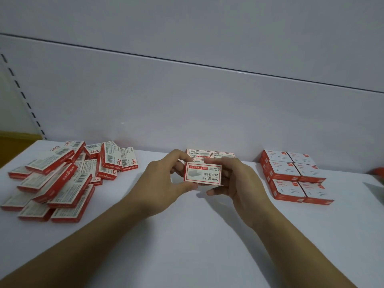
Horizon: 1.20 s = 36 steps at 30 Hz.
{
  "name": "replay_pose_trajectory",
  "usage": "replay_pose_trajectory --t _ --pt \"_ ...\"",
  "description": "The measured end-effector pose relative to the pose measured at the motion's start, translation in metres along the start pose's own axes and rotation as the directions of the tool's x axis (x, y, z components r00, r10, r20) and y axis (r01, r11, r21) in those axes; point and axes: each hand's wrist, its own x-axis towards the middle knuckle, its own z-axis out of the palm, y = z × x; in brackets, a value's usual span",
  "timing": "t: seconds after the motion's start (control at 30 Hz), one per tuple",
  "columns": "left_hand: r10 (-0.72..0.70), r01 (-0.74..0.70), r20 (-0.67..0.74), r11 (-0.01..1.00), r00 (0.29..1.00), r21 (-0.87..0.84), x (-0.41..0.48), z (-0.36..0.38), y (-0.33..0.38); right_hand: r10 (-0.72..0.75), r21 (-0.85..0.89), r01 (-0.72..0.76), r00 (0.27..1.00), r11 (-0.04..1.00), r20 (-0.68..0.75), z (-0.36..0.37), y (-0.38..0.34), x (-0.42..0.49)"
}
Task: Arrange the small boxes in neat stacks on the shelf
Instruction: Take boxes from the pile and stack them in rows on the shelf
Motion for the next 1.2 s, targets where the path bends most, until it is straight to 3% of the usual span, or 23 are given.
replay_pose_trajectory --t 0.1,0.2,0.37,0.47,0.63,0.73,0.9,1.1,1.2 --pt "-0.001 0.001 -0.008 1.000 1.000 -0.025 0.000 0.001 0.002 -0.107 -0.202 0.092 0.992 0.975 -0.066 -0.001 0.004 0.000" --pt "0.008 -0.007 0.007 0.993 1.000 -0.116 0.001 0.000 0.002 -0.103 -0.225 0.086 0.992 0.971 -0.067 -0.002 0.005 0.001" --pt "0.020 0.004 0.081 0.958 0.997 -0.287 0.001 0.000 0.002 0.025 -0.182 0.004 0.988 0.983 0.155 -0.012 0.001 0.003" --pt "-0.004 0.040 0.098 0.930 0.995 -0.365 0.001 0.001 0.001 0.007 -0.221 0.047 0.972 0.974 0.236 -0.010 0.001 -0.001" --pt "-0.040 0.108 0.161 0.894 0.986 -0.436 -0.001 0.006 0.005 -0.083 -0.126 0.091 0.994 0.988 0.065 -0.002 0.005 0.000" --pt "-0.016 0.086 0.182 0.920 0.983 -0.382 -0.003 0.009 0.005 -0.065 -0.088 0.065 0.998 0.994 0.001 -0.001 0.006 0.000" --pt "-0.010 0.039 0.076 0.921 0.997 -0.388 -0.001 0.007 0.004 -0.093 -0.100 0.085 0.993 0.991 -0.076 -0.004 0.002 0.001" --pt "0.003 0.008 0.038 0.956 0.999 -0.292 0.002 0.001 0.001 -0.057 -0.228 0.063 0.998 0.972 0.033 -0.012 0.000 0.002" --pt "0.005 0.010 0.061 0.971 0.998 -0.238 0.003 -0.001 -0.001 -0.069 -0.246 0.068 0.998 0.967 0.006 -0.010 0.003 0.003"
